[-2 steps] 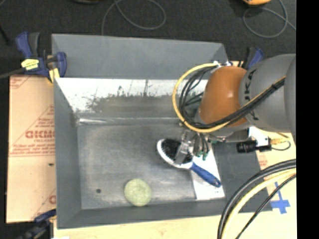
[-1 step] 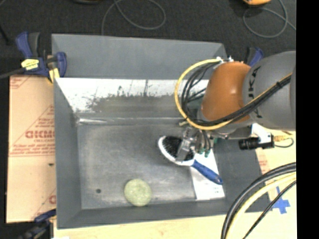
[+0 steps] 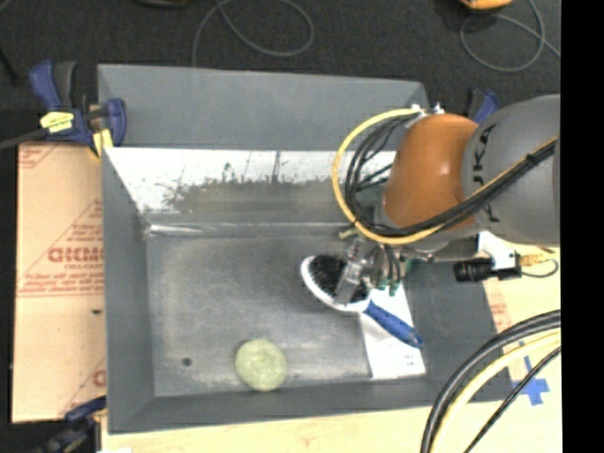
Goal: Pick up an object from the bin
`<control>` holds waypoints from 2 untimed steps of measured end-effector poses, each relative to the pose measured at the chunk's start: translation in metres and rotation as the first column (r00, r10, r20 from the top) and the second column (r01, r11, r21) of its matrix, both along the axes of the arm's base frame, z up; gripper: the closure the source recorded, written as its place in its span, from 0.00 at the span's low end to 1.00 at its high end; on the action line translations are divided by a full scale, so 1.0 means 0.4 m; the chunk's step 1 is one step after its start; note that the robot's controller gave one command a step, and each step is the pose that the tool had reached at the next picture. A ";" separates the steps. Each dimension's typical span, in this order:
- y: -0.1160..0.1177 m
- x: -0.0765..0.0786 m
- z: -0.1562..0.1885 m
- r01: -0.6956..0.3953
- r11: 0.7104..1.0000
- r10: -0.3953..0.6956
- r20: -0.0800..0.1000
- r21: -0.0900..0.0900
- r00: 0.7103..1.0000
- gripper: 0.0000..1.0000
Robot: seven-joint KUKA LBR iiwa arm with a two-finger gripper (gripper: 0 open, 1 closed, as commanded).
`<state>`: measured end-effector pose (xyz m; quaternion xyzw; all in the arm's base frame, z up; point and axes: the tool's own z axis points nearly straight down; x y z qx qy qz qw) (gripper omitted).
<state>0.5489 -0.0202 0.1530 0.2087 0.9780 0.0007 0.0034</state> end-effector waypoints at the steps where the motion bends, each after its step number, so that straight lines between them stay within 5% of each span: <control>1: 0.000 -0.001 0.005 0.000 1.000 0.000 -0.002 0.000 1.000 1.00; 2: 0.000 -0.002 0.013 -0.001 1.000 0.001 -0.005 0.000 1.000 1.00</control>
Offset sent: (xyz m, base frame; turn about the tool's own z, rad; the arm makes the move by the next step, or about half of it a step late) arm -0.0001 0.0000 0.0197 0.0000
